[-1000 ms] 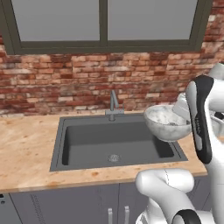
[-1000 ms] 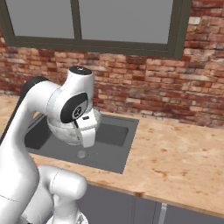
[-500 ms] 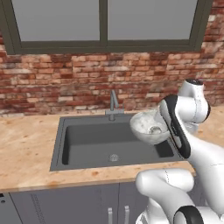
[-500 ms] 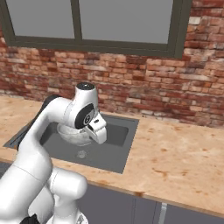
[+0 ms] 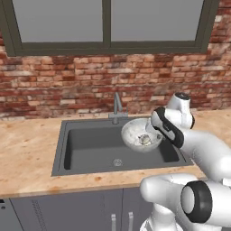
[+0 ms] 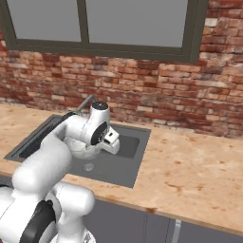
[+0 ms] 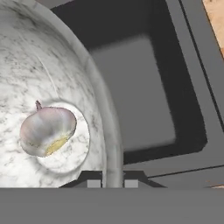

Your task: Pick the garlic from the cabinet and place it in the bowl. Then pick the bowl and place it in the sink. Then turn on the sink facuet.

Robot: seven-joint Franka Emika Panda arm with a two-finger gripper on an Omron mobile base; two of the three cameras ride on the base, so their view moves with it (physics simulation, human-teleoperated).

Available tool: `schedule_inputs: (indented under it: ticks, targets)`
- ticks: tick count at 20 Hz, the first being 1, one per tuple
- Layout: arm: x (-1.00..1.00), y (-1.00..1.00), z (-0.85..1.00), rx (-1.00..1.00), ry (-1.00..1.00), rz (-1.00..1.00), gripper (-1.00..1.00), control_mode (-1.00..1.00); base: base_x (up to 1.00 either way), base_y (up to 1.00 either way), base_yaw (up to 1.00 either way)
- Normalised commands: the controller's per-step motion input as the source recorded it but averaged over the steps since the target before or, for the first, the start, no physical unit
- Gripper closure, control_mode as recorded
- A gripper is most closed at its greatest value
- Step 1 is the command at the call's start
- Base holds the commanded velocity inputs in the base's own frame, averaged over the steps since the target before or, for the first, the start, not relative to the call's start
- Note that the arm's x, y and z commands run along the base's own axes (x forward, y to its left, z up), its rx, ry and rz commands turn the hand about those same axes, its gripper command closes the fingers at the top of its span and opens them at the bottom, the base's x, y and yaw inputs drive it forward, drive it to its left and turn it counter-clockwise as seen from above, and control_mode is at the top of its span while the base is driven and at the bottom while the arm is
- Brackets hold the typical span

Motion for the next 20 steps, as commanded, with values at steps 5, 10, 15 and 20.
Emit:
schedule_inputs:
  ticks: [5, 10, 15, 20]
  targets:
    - [0.56, 0.05, -0.66, 0.09, 0.00, 0.23, 1.00, -1.00, 0.00, 0.00, 0.00]
    - [0.77, 0.23, -0.55, 0.09, 0.00, 0.10, 1.00, -1.00, 0.00, 0.00, 0.00]
    - [0.87, 0.05, -0.51, 0.05, 0.02, 0.01, 1.00, -1.00, 0.00, 0.00, 0.00]
    - [0.57, 0.23, -0.83, 0.01, 0.03, 0.05, 1.00, -1.00, 0.00, 0.00, 0.00]
